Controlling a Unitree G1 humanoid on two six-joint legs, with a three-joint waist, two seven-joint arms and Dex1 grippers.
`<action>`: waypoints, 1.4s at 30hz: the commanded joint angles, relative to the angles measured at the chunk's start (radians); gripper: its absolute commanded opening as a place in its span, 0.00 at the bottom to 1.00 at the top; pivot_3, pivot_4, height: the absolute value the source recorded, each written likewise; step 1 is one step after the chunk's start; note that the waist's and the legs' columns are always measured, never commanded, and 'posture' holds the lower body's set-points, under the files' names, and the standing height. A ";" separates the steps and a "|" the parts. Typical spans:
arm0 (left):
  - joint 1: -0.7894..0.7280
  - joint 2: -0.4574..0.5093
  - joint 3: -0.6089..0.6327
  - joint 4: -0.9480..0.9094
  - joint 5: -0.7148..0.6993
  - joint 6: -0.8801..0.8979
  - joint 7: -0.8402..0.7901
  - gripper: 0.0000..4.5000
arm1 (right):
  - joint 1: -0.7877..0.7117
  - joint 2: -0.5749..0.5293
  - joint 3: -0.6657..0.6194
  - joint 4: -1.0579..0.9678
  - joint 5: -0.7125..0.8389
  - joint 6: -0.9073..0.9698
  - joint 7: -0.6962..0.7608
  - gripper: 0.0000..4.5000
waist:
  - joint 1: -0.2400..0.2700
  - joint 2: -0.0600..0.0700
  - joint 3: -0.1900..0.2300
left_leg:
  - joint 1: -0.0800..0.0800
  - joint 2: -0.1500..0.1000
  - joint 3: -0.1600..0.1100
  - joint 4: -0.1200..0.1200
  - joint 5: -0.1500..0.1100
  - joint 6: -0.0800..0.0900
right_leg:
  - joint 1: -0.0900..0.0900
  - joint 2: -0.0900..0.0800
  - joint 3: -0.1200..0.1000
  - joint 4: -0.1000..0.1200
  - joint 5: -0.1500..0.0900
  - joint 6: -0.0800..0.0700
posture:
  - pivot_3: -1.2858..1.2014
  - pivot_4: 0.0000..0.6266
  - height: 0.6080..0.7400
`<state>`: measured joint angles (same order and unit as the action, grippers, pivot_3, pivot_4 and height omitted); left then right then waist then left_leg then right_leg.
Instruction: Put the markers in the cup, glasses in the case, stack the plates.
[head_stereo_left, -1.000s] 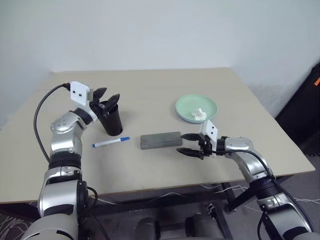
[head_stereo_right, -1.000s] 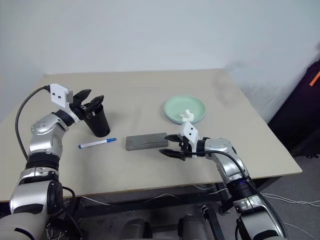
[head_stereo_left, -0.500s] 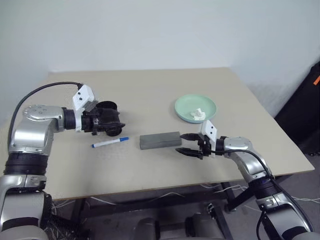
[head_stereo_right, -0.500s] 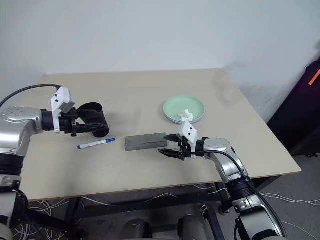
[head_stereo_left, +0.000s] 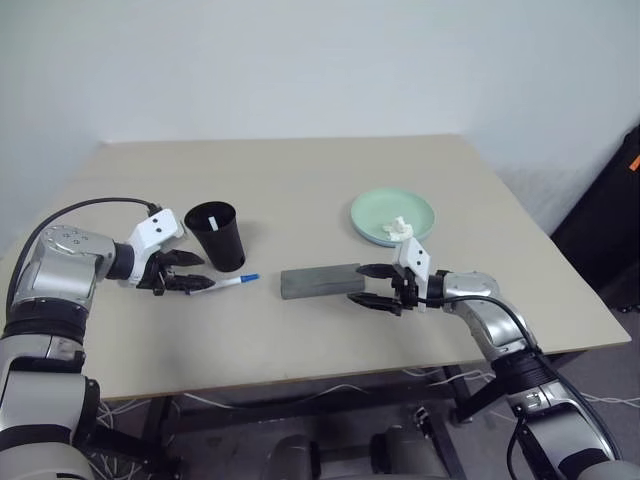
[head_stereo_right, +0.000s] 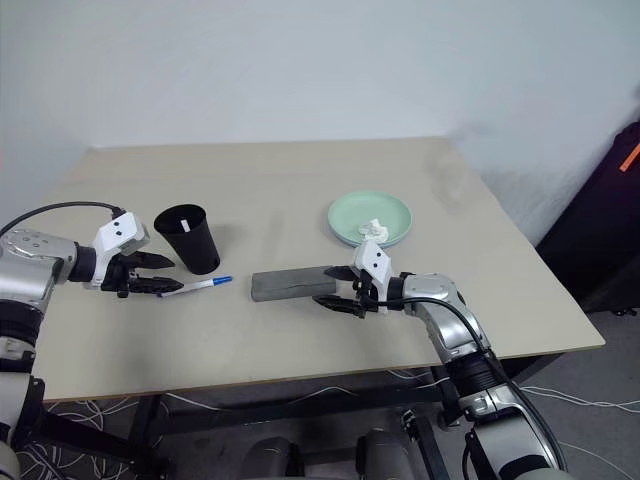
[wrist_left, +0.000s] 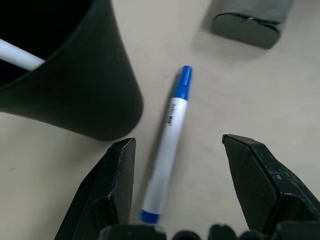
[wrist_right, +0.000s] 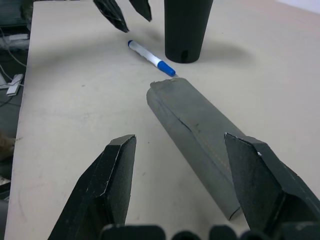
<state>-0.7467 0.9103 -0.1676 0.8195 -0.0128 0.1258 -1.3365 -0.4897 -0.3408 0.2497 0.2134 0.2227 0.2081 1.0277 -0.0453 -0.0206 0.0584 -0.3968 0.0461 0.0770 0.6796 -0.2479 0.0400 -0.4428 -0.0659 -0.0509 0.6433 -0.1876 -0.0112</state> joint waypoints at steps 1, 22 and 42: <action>-0.055 -0.025 0.000 0.085 0.034 -0.054 0.021 0.64 | -0.018 -0.003 -0.019 -0.015 -0.002 -0.020 -0.006 0.68 | 0.000 0.000 0.000 | 0.000 0.000 0.000 0.000 0.000 0.000 | 0.000 0.000 0.000 0.000 0.000 0.000 | 0.52 0.00 1.00; -0.093 -0.115 -0.033 0.294 0.164 -0.161 0.016 0.64 | -0.005 -0.016 -0.021 -0.033 0.001 -0.008 -0.014 0.68 | 0.000 0.000 0.000 | 0.000 0.000 0.000 0.000 0.000 0.000 | 0.000 0.000 0.000 0.000 0.000 0.001 | 0.52 0.00 1.00; -0.030 -0.107 0.078 0.135 0.039 -0.082 -0.121 0.03 | -0.007 -0.019 -0.019 -0.031 0.001 -0.007 -0.006 0.68 | 0.000 0.000 0.000 | 0.000 0.000 0.000 0.000 0.000 0.000 | 0.000 0.000 0.000 0.000 0.000 0.001 | 0.52 0.00 1.00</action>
<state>-0.7721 0.7943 -0.1277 1.0272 0.0774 0.0184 -1.4202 -0.4876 -0.3512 0.2496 0.2136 0.2224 0.2094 1.0211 -0.0455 -0.0209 0.0583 -0.3973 0.0464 0.0764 0.6799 -0.2478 0.0402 -0.4431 -0.0661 -0.0514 0.6436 -0.1873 -0.0106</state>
